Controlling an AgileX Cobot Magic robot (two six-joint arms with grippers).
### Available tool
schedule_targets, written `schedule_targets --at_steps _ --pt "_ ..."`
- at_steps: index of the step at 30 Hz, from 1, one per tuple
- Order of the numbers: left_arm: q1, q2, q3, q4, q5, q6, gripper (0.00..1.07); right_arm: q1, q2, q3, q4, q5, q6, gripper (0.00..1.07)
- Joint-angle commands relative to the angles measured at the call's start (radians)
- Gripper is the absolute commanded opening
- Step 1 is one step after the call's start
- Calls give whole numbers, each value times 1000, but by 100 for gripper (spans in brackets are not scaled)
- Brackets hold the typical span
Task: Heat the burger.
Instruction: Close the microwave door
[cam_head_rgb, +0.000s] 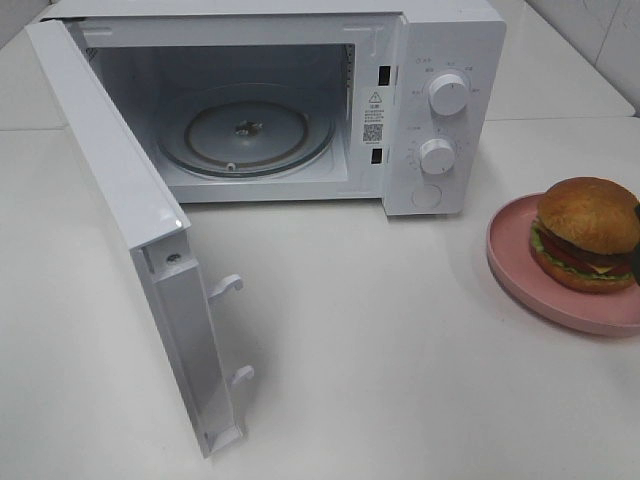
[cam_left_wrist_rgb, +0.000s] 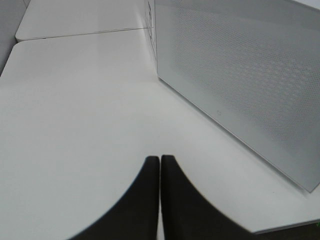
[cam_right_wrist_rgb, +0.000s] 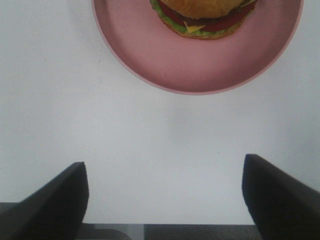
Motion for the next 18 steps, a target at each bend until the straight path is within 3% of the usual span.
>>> schedule_targets --at_steps 1,4,13,18 --pt "-4 -6 3 -7 -11 0 0 -4 -101 67 -10 14 -12 76" --pt "-4 -6 3 -7 -11 0 0 -4 -216 143 -10 37 -38 76" --pt "-4 -6 3 -7 -11 0 0 -4 -403 243 -10 134 -56 76" --pt "-4 -6 3 -7 -11 0 0 -4 -632 285 -4 73 -94 72"
